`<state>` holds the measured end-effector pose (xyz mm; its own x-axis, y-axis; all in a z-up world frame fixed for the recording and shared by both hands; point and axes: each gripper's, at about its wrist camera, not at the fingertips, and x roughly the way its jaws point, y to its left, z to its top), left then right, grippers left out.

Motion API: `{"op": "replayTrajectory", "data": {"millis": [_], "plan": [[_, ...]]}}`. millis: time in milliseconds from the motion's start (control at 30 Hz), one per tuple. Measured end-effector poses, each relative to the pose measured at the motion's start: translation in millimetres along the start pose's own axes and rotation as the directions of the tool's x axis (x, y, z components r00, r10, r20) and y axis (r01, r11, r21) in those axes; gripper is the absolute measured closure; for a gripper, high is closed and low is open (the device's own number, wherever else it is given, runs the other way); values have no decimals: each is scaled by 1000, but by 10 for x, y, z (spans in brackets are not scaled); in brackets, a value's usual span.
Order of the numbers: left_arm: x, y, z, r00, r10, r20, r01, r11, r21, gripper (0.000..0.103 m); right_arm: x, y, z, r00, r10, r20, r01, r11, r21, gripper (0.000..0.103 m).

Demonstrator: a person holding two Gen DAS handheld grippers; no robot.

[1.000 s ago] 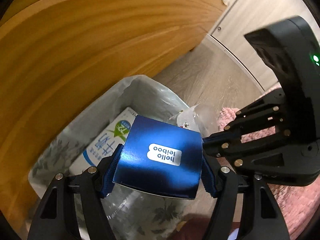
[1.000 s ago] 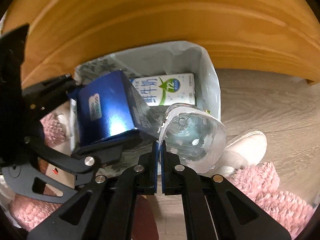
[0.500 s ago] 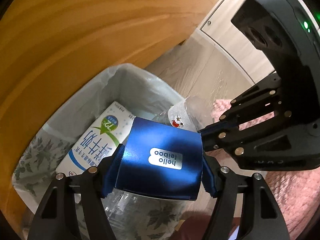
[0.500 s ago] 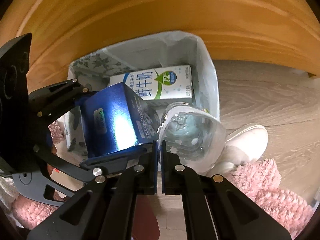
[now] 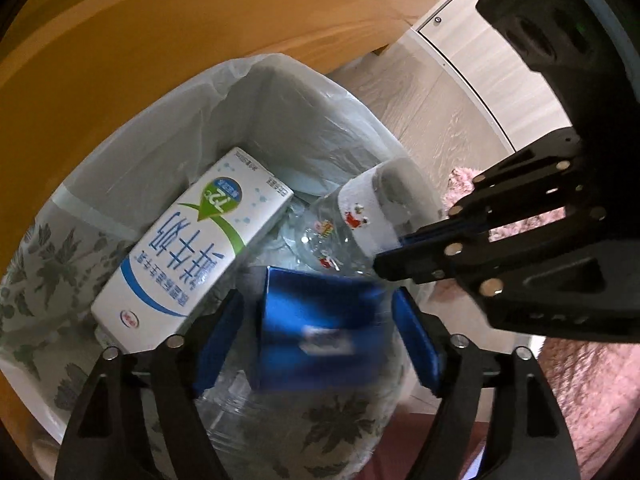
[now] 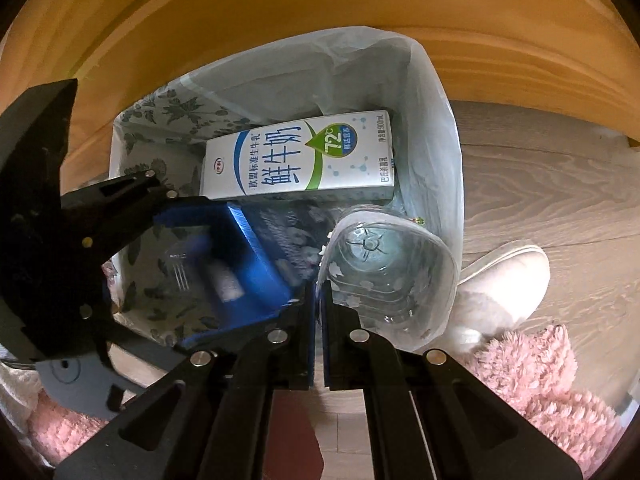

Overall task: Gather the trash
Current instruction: 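Open the left tool to drop the blue box while the right tool lowers the cup, then open the right tool and release the clear cup into the bin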

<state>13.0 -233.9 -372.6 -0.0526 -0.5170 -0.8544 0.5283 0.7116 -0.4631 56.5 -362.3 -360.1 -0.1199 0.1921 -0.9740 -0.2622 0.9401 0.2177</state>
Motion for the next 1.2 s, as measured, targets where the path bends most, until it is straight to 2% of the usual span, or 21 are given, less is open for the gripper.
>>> {"op": "replayTrajectory", "data": {"millis": [200,400,533,667,833,1033,1100,1167,1200], "plan": [[-96,-27,-31,1000,12,-19,-13,1000,-19,21,63,-42,26,1000,19,-10,-19,1000,22,99],[-334,-16,-74,996,89,-18,-90,993,-73,21,92,11,40,1000,-12,-7,12,1000,-1,99],[-516,4,-94,983,179,-44,-184,973,-138,21,183,76,37,998,-59,-23,58,998,-31,99],[-733,43,-205,969,240,-62,-248,948,-200,21,273,102,49,995,-91,-28,90,995,-48,99],[-915,85,-285,953,299,-51,-302,917,-260,21,340,143,36,992,-122,-40,119,990,-72,99],[-1046,115,-333,942,335,-16,-325,900,-292,21,304,185,19,989,-147,-23,145,986,-88,98],[-1077,116,-346,939,344,-7,-330,894,-302,19,278,187,6,988,-151,-15,149,985,-90,92],[-1122,88,-359,935,356,7,-336,889,-311,18,224,151,-20,985,-175,-3,174,982,-77,75],[-1159,75,-363,933,359,12,-337,888,-313,18,197,132,-29,984,-177,6,177,982,-70,73]]}}
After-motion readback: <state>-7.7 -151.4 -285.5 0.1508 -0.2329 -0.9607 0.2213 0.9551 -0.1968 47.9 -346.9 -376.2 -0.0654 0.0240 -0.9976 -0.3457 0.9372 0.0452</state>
